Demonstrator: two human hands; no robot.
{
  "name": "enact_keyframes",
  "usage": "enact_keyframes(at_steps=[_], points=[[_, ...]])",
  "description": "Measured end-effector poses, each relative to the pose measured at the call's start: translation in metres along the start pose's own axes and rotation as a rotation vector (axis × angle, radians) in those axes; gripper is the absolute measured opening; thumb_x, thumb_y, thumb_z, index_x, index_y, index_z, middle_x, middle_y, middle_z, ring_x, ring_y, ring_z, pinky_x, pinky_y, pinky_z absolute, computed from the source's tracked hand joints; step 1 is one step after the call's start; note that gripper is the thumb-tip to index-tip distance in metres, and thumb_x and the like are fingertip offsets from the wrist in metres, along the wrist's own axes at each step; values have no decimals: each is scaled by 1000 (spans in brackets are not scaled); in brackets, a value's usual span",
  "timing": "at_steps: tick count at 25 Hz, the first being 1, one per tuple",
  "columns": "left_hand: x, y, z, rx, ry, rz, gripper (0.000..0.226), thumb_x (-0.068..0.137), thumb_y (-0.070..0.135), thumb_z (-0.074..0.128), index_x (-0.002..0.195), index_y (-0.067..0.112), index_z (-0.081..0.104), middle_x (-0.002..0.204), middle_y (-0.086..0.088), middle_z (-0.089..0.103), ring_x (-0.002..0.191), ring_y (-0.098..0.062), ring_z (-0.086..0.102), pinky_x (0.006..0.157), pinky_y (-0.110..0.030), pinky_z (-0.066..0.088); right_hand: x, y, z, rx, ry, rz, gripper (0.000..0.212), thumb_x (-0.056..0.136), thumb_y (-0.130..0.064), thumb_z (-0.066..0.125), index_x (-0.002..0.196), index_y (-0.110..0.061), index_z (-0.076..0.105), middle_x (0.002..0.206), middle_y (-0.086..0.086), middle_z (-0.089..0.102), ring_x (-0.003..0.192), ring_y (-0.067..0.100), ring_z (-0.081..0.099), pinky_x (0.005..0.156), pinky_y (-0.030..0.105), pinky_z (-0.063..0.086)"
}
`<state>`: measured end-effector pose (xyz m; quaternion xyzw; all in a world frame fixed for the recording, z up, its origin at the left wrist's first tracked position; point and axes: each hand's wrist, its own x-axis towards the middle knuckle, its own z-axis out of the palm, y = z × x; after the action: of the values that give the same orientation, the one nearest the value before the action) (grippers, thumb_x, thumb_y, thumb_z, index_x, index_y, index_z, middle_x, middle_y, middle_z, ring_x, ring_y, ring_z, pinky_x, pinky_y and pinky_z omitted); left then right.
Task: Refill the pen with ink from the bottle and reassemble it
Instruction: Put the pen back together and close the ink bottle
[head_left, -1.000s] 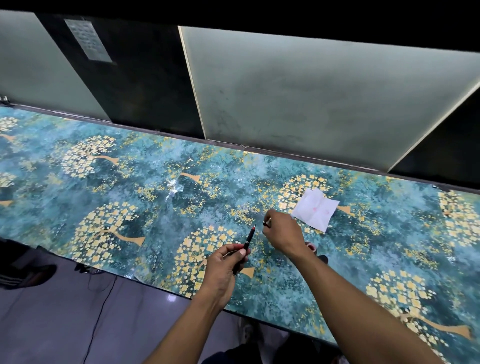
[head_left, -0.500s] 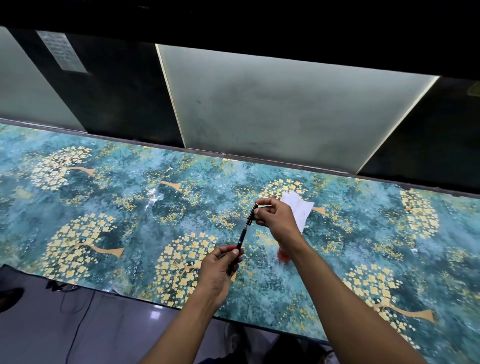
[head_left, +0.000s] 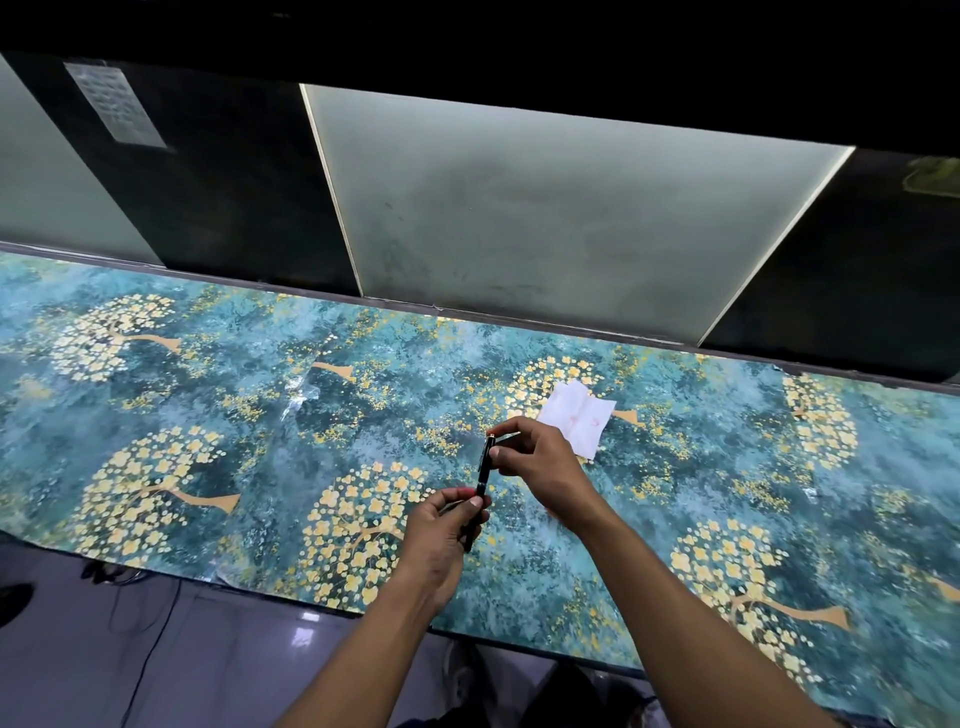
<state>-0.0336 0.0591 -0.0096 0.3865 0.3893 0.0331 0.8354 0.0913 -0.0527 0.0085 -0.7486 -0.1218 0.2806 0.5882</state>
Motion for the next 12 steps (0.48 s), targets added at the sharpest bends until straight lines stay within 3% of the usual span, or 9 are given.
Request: enact_keyframes(at_steps=[3,6,10,12], points=[[0,-5,-1,91,-20,9,13,87,-4,67,98,1,68,86,-13,75,73,-21,66,67,-29,47,-3,1,-6,-32,-27,13,17,91,-8,72,106,-16,70,89,7,78,86,17,76,78,34,58],[-1,-9,2,262,-76,16,14,86,3,70,100,4,72,90,-12,76,81,-22,69,76,-36,47,-10,1,-14,-63,-27,40,17,92,-6,71,108,-13,71,90,12,78,80,12,75,70,21,52],[3,-15,6,364,-78,31,14,82,8,75,96,7,75,94,-12,77,87,-22,70,78,-38,47,-13,5,-26,-123,-34,43,18,92,-9,71,108,-17,71,88,10,78,83,19,76,75,32,57],[7,-18,10,430,-52,48,12,82,10,76,94,10,75,93,-8,78,87,-20,71,75,-37,48,-15,7,-34,-172,23,52,18,93,-11,70,109,-19,72,88,6,78,81,16,76,71,31,56]])
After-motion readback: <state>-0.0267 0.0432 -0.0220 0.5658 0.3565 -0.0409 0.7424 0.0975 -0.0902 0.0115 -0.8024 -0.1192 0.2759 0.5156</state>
